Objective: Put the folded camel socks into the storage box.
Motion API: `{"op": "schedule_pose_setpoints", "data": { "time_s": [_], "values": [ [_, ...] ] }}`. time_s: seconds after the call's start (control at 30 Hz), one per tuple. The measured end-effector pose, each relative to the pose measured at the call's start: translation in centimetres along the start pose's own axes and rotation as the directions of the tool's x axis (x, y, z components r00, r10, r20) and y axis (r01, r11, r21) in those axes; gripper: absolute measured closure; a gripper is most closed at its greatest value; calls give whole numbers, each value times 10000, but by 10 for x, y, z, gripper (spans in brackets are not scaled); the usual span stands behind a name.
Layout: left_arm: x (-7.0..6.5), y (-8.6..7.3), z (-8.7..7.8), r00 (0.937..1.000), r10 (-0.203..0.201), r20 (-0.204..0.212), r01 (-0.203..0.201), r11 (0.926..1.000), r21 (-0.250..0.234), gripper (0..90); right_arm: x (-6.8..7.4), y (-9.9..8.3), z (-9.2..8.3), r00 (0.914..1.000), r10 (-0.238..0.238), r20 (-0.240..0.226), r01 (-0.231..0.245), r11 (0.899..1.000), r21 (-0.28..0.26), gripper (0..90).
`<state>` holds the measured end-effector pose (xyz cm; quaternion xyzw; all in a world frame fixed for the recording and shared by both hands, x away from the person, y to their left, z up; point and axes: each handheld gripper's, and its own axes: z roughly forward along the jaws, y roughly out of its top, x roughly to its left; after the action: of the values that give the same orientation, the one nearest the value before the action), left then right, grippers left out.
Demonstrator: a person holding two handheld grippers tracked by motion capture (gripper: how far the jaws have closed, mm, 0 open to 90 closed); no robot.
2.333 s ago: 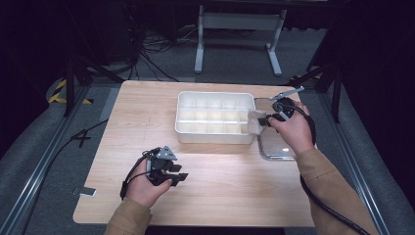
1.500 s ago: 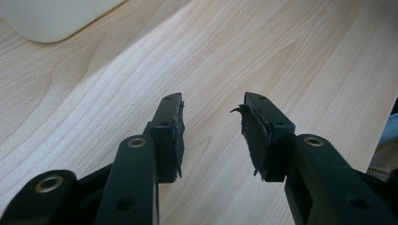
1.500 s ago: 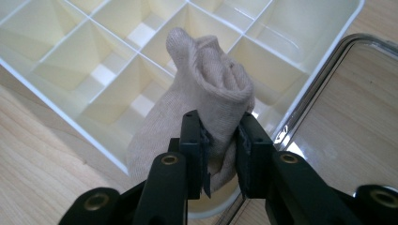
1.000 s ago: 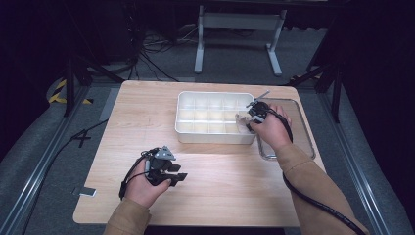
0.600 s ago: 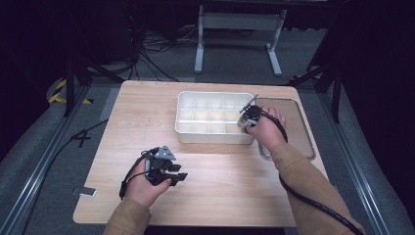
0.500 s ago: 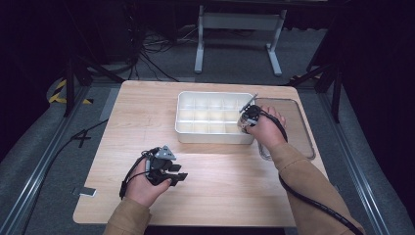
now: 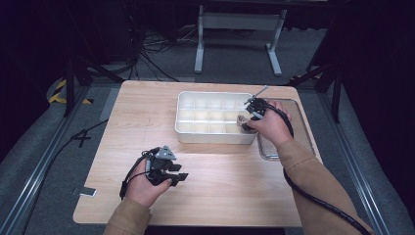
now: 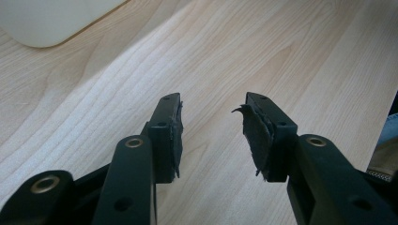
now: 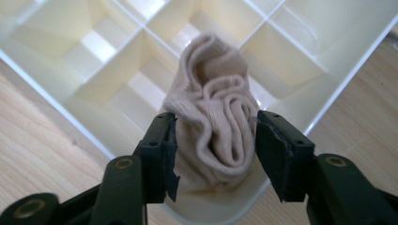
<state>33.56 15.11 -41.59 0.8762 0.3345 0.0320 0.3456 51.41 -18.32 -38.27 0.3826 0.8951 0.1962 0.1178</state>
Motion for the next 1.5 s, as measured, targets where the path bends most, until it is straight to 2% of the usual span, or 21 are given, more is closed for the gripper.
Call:
{"op": "schedule_pose_setpoints", "data": {
  "time_s": [0.03,0.13,0.27,0.33,0.37,0.4,0.53,0.57,0.67,0.9,1.03,1.23,1.4,1.5],
  "values": [
    [1,0,0,10000,95,-1,-95,9999,54,577,1,2,1,10000,-2,-30,1,9998,-187,473],
    [0,0,1,10000,35,-22,-35,10000,33,575,2,6,5,10000,-33,25,35,9982,-595,475],
    [1,0,0,10000,77,15,-77,10000,33,573,3,10,13,9991,-389,174,396,9982,-450,688],
    [1,-1,0,10000,-67,1,67,10000,6,572,3,10,14,9986,-482,199,487,9985,-255,782],
    [2,-1,0,10000,-9,-2,9,10000,22,572,3,10,14,9986,-482,199,487,9985,-255,782],
    [2,-1,0,10000,-16,-8,16,10000,22,572,2,9,14,9988,-456,169,454,9989,99,804],
    [0,-1,2,10000,-27,28,26,10000,46,572,-1,4,21,9992,-394,22,390,9949,933,829],
    [0,-1,2,10000,-27,28,26,10000,46,572,-1,4,21,9992,-394,22,390,9949,933,829],
    [1,0,2,10000,41,16,-41,9999,102,572,-2,1,35,9993,-364,-87,373,9883,1478,831],
    [1,-1,2,10000,40,17,-41,10000,65,572,-3,3,45,9996,-249,-107,263,9847,1725,830],
    [1,0,0,10000,7,28,-7,10000,-22,571,-5,0,43,9997,-82,-209,110,9901,1396,801],
    [1,1,1,10000,-64,60,65,9999,-100,566,-6,-5,26,9999,-43,-163,57,9964,848,664],
    [0,4,1,9999,109,62,-108,9999,-88,554,-8,-10,7,9989,297,-369,-299,9995,-47,572],
    [0,5,2,9999,86,76,-85,9999,-106,553,-8,-14,-9,9992,162,-372,-189,9973,-712,565]
  ]
}}
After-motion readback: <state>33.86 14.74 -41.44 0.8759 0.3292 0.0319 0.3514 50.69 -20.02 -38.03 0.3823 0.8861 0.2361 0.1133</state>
